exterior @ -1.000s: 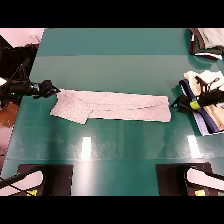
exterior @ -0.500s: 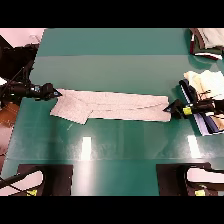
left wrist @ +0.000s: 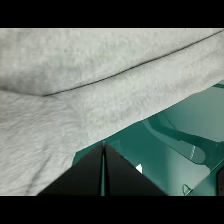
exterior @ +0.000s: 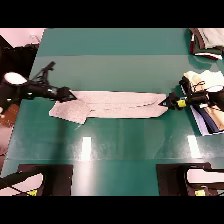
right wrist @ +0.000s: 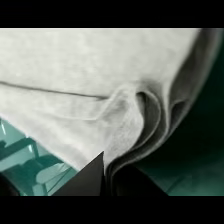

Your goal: Fold the shirts.

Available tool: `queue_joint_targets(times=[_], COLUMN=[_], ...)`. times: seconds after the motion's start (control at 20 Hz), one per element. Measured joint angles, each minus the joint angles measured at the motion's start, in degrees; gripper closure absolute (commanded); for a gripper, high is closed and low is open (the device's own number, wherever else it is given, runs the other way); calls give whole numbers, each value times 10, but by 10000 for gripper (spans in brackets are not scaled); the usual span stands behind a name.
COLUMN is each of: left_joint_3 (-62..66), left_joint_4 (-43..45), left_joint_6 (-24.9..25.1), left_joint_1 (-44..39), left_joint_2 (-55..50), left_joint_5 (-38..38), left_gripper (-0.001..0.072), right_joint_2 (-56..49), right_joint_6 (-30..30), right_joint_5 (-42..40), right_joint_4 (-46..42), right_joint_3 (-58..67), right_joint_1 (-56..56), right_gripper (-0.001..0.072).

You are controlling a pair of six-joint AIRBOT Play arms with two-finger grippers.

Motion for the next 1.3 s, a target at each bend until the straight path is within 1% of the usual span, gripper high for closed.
queue_joint_targets(times=[0.15, 0.25, 0.4, 0.55, 0.75, 1.0, 1.15, 1.3], left_joint_3=[45, 86, 146, 193, 219, 236, 269, 313], left_joint_4=[2, 2, 2, 2, 20, 54, 96, 156], left_joint_6=[-13, -19, -29, -35, -44, -49, -50, -53], left_joint_1=[-77, -121, -173, -205, -217, -221, -222, -215], left_joint_2=[-55, -107, -186, -250, -286, -297, -298, -280], left_joint_5=[30, 39, 45, 47, 46, 32, 8, -20], left_gripper=[687, 687, 687, 687, 686, 687, 688, 687], right_joint_2=[12, 30, 57, 71, 78, 63, 31, -15], right_joint_6=[13, 31, 60, 82, 100, 113, 118, 126], right_joint_5=[49, 67, 83, 93, 94, 80, 76, 75], right_joint_4=[3, 3, 3, 3, 1, -3, -2, -2], right_joint_3=[53, 93, 160, 229, 310, 385, 434, 486], right_joint_1=[17, 34, 71, 117, 181, 246, 282, 322], right_gripper=[694, 694, 695, 695, 695, 695, 695, 695])
